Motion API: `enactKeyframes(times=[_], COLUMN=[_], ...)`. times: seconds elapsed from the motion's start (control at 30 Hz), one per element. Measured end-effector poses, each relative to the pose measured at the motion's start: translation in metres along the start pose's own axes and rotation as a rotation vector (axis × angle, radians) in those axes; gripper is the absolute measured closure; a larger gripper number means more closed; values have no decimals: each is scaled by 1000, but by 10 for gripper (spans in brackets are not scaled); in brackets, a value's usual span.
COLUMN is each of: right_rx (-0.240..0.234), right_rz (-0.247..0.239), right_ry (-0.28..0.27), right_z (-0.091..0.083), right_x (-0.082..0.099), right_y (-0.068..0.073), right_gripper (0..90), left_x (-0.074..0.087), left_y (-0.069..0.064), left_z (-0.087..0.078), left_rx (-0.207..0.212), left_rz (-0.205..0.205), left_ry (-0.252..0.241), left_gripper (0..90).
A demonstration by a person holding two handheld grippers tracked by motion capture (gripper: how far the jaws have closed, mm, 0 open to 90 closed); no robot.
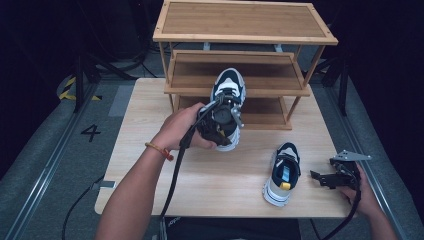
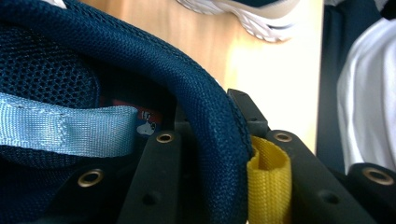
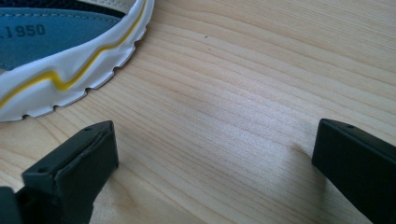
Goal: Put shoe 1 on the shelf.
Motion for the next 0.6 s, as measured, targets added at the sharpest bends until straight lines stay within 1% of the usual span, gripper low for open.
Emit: enactKeyframes(times=[0.1, 0.23, 0.3, 0.37, 0.43, 0.47, 0.53, 0.6], right_rx=[0, -3, -5, -6, -8, -8, -7, -10], right_rz=[0, -2, -5, -6, -7, -7, -11, -14], right_ry=[0, 1, 1, 2, 2, 2, 2, 2], right_z=[0, 0, 0, 0, 0, 0, 0, 0], right_x=[0, 0, 0, 0, 0, 0, 0, 0], right_y=[0, 0, 0, 0, 0, 0, 0, 0], right_gripper=[5, 5, 5, 5, 5, 5, 5, 5], left_x=[-4, -8, -10, -11, -12, -13, -17, -19], left_y=[15, 37, 46, 58, 66, 72, 84, 93], left_z=[-2, -1, -1, 0, 0, 1, 0, 1], left_rx=[-4, -2, 2, -1, 6, 1, 11, 8], left_rz=[-8, -40, -55, -59, -70, -70, -77, -94], left_ry=[-1, 0, -10, -13, -12, -12, -20, -23], left_gripper=[759, 753, 749, 747, 744, 740, 729, 723])
Point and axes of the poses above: each handheld gripper's, and its own axes: z roughly forward along the jaws, x roughly out of its underside, y roughly to its left, the point moved 10 cm from there along z, roughly forward along the jaws, and after that the axes turned 12 degrees about z, right-handed, at the moved point
